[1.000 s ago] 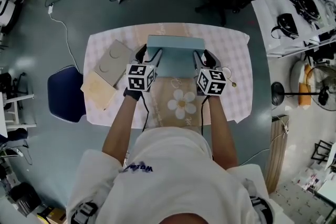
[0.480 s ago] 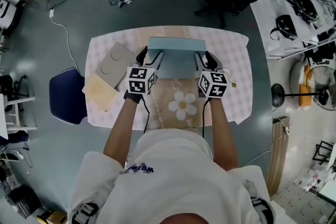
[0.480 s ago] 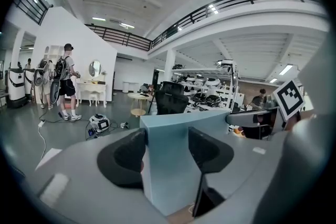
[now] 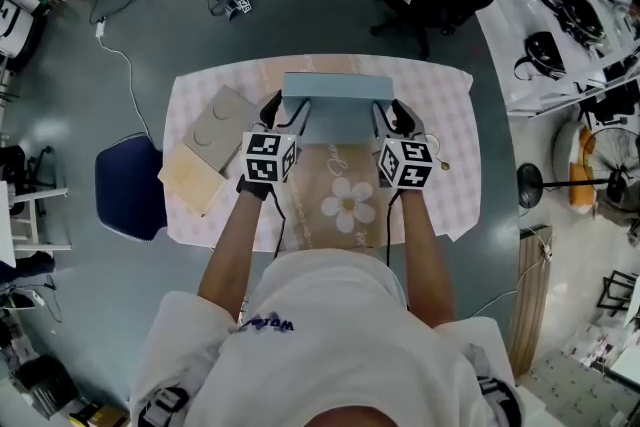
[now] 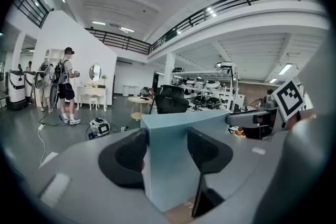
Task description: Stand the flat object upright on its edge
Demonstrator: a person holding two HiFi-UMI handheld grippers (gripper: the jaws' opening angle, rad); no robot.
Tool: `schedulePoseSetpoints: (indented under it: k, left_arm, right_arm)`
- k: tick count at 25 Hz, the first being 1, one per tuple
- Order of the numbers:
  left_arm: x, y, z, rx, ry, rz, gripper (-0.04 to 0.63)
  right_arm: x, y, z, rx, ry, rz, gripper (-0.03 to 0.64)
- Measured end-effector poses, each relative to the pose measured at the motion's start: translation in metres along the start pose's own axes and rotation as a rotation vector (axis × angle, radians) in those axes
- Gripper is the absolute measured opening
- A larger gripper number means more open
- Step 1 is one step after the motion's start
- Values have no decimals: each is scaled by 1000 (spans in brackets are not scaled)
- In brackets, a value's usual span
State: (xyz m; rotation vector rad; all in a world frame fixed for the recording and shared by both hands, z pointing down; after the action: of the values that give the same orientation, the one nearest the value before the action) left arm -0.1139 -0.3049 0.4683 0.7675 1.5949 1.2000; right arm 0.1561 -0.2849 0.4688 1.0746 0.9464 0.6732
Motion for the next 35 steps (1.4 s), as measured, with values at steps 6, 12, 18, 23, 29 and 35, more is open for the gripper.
schedulePoseSetpoints:
  k: [6, 12, 18, 23, 29, 35]
  left_arm:
    - [1, 2, 1, 4, -2, -1, 250]
    - [-1, 5, 0, 12, -1, 0, 255]
    - [-7, 10, -7, 22, 30, 31, 264]
    - [-14, 10, -9, 20, 28, 16, 264]
    - [-24, 11, -10, 9, 32, 2, 264]
    - [-32, 13, -12, 8, 34, -10, 264]
  right_arm:
    - [-2, 1, 2, 7, -6, 3, 170]
    - [-9, 3, 6, 11, -25, 7, 172]
    - [-17, 2, 9, 20, -35, 10, 170]
    - [-22, 1, 12, 23, -39, 1, 170]
    - [-29, 4, 19, 16, -41, -10, 169]
    - [-36, 6, 23, 12, -41, -19, 167]
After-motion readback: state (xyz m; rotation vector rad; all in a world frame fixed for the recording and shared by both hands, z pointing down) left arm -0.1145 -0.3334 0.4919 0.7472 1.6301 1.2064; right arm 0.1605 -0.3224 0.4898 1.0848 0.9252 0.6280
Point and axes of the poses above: the fingertips, and each gripper's own axes: x backward along the fingers, z to its right, y out of its underside, the point moved 10 cm from there along x, backward along the fingers, and after that the axes turned 9 degrees about -y, right-handed, at the moved point
